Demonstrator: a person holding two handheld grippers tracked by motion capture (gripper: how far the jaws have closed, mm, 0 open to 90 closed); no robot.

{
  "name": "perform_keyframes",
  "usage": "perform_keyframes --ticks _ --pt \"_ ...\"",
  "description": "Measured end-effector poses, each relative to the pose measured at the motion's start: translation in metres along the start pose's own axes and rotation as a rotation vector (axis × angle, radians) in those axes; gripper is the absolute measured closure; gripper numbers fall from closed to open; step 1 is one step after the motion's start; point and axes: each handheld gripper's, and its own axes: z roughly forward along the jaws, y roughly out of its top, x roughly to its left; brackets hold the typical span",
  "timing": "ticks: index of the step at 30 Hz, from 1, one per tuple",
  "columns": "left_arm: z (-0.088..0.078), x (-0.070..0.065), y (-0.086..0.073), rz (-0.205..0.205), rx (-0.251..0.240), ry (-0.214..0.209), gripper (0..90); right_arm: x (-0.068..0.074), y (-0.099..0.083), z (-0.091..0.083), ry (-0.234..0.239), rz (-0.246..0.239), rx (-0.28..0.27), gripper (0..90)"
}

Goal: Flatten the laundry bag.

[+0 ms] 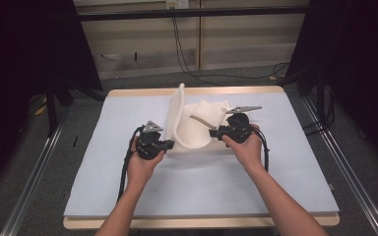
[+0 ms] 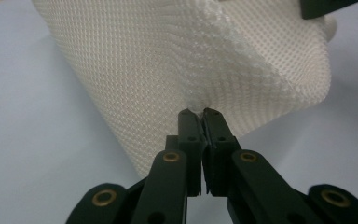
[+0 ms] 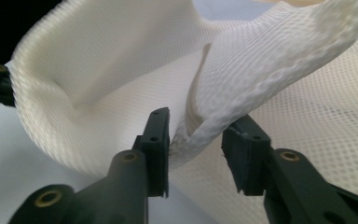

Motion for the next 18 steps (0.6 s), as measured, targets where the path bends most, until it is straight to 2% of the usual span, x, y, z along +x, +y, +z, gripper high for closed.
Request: perform_keyframes --ticks 2,3,4,5,6,7,8,9,10,11,12,13,15,16,18 --pt "-0.002 0.003 -0.001 -0.005 0.008 0.007 87.3 -0.003 -0.002 -0.001 -0.009 0.012 0.011 51.6" --pt "-0.003 0.006 -0.002 -0.01 0.013 0.019 87.3 -0.003 -0.002 -0.001 -0.009 0.012 0.011 51.6" --pt "-0.006 0.013 -0.006 -0.025 0.024 0.017 87.3 -0.006 -0.003 -0.002 -0.012 0.013 0.013 47.4" --pt "-0.006 0.013 -0.006 -0.025 0.024 0.017 87.2 -0.008 -0.003 -0.003 -0.013 0.016 0.013 44.0" --pt "-0.007 0.016 -0.008 -0.052 0.006 0.01 87.2 -0.008 -0.003 -0.003 -0.013 0.016 0.013 44.0" --pt "-0.01 0.022 -0.011 -0.031 0.043 0.04 87.3 -0.01 -0.003 -0.005 -0.015 0.014 0.013 42.4" --pt "-0.01 0.022 -0.011 -0.031 0.043 0.04 87.3 -0.01 -0.003 -0.005 -0.015 0.014 0.013 42.4" --pt "-0.013 0.029 -0.015 -0.054 0.04 0.042 87.3 -0.014 -0.004 -0.009 -0.042 0.007 0.014 40.1" --pt "-0.013 0.029 -0.015 -0.054 0.04 0.042 87.3 -0.014 -0.004 -0.009 -0.042 0.007 0.014 40.1" --pt "-0.015 0.035 -0.019 -0.058 0.052 0.047 87.3 -0.02 -0.004 -0.014 -0.065 0.006 0.01 39.6" --pt "-0.015 0.035 -0.019 -0.058 0.052 0.047 87.3 -0.022 -0.005 -0.015 -0.08 0.001 0.009 39.8" --pt "-0.017 0.04 -0.022 -0.08 0.049 0.05 87.3 -0.025 -0.006 -0.017 -0.085 0.003 0.013 39.8" --pt "-0.017 0.043 -0.023 -0.089 0.055 0.051 87.2 -0.031 -0.008 -0.019 -0.095 0.005 0.018 39.7" --pt "-0.017 0.048 -0.026 -0.12 0.054 0.053 87.2 -0.033 -0.009 -0.019 -0.104 0.006 0.018 39.6" --pt "-0.017 0.053 -0.029 -0.139 0.062 0.052 87.2 -0.038 -0.011 -0.022 -0.118 0.008 0.021 39.6"
